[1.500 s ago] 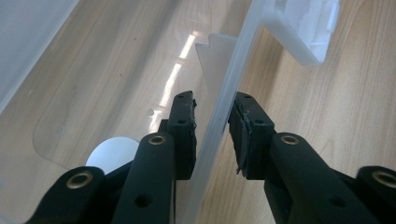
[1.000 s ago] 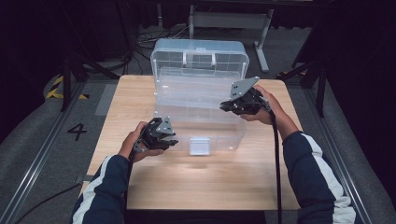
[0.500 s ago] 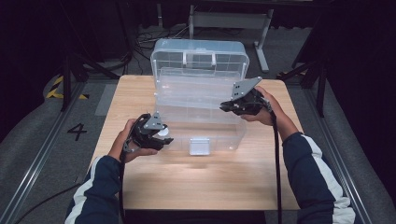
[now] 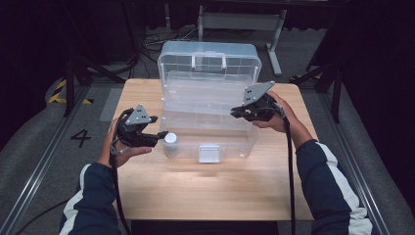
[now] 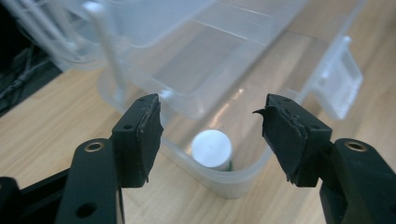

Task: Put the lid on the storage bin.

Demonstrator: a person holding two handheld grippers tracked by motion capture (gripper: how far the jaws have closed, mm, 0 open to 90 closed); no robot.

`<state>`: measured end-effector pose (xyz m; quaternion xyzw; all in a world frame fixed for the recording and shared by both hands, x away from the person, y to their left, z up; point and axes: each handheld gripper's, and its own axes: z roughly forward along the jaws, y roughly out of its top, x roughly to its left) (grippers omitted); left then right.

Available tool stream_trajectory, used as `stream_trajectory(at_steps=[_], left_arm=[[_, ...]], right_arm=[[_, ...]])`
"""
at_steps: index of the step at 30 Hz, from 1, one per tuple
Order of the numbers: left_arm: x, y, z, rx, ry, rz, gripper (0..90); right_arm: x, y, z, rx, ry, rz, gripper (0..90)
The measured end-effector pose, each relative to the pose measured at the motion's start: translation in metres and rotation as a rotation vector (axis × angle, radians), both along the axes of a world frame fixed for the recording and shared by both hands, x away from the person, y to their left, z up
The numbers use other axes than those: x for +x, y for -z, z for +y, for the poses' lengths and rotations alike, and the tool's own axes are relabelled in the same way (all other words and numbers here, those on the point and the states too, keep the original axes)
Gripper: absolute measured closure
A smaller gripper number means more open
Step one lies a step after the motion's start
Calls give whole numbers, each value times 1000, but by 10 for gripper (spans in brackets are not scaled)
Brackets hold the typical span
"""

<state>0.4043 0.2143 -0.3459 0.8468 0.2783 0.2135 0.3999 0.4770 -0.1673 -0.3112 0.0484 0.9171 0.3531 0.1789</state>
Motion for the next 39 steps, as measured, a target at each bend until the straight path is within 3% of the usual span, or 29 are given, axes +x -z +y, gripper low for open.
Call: stream_trajectory(at_steps=[5,10,16,21,25,28,33,39], left_arm=[[7,-9,5,-13,-26,-21,388],[13,-16,8,6,-109,-57,446],[21,-23,17,-52,-150,-85,504],[35,-20,18,-80,-167,-89,590],[46,-17,21,-136,-182,-81,664],[54,-17,20,-124,-207,-99,734],[68,-19,15,-139,-197,-92,844],[87,-22,4,-144,-199,-71,896]], right_arm=[[0,0,0,0,-3,-2,845],[0,1,-1,1,-2,0,844],[-1,1,-1,0,-6,4,844],[-2,2,0,3,-8,4,844],[-2,2,0,6,-10,6,844],[-2,2,-1,4,-11,5,844],[-2,2,-1,7,-10,6,843],[-1,2,-1,7,-12,8,843]])
